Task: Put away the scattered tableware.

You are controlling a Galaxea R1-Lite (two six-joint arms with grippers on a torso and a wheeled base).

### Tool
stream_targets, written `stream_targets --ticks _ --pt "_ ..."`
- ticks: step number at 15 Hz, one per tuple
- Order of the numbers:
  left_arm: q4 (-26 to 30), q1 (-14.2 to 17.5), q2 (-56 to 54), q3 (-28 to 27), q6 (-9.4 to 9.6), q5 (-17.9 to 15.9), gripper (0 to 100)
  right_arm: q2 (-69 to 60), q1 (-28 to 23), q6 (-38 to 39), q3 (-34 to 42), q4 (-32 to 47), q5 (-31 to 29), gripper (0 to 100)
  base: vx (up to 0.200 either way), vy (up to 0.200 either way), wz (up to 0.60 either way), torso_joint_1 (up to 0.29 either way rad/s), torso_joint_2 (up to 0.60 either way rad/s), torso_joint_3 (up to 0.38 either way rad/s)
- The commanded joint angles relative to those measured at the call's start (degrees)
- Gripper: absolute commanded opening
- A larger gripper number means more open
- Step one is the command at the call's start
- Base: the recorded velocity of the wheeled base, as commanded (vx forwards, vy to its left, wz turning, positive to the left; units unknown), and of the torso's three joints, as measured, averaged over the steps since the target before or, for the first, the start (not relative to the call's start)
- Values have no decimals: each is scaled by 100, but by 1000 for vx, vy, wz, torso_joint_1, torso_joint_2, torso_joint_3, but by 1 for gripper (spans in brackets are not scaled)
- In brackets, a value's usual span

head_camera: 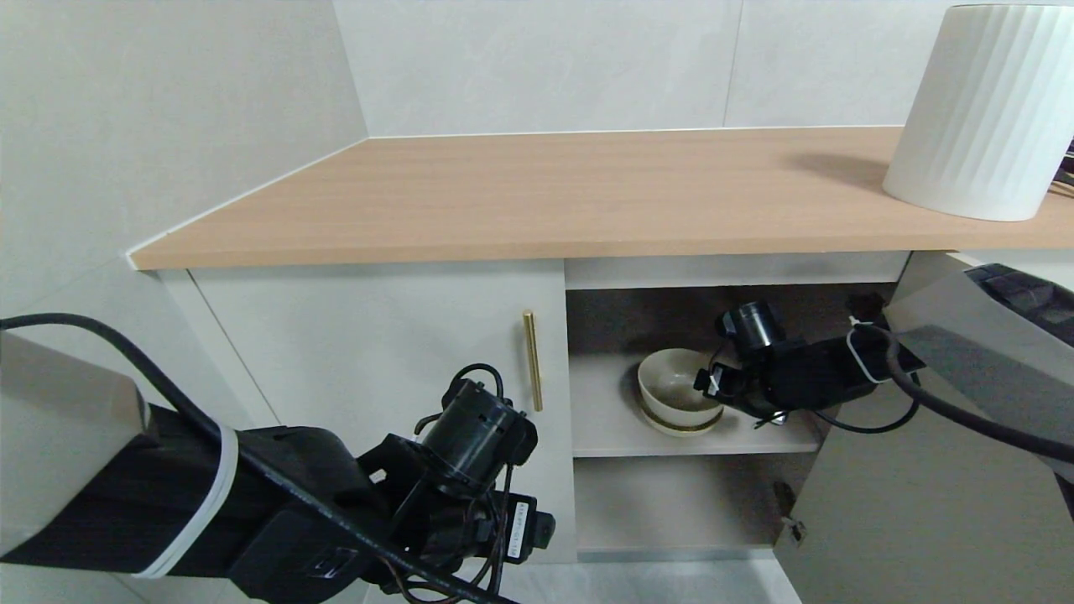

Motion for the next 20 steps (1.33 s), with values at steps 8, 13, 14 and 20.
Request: stream_targets --ticks 8,13,14,20 --pt "-2 52 -222 18 -12 28 100 -390 65 -15 230 45 25 100 0 0 0 0 0 0" --pt "7 430 -1444 361 -47 81 100 -2306 346 -340 1733 63 500 100 0 0 0 0 0 0" --pt "15 527 -1778 458 -29 72 100 -2894 346 -612 2076 80 781 100 0 0 0 0 0 0" --pt "-11 1072 -2903 1047 -29 -78 100 -5320 1120 -823 2735 1741 1168 100 0 0 0 0 0 0"
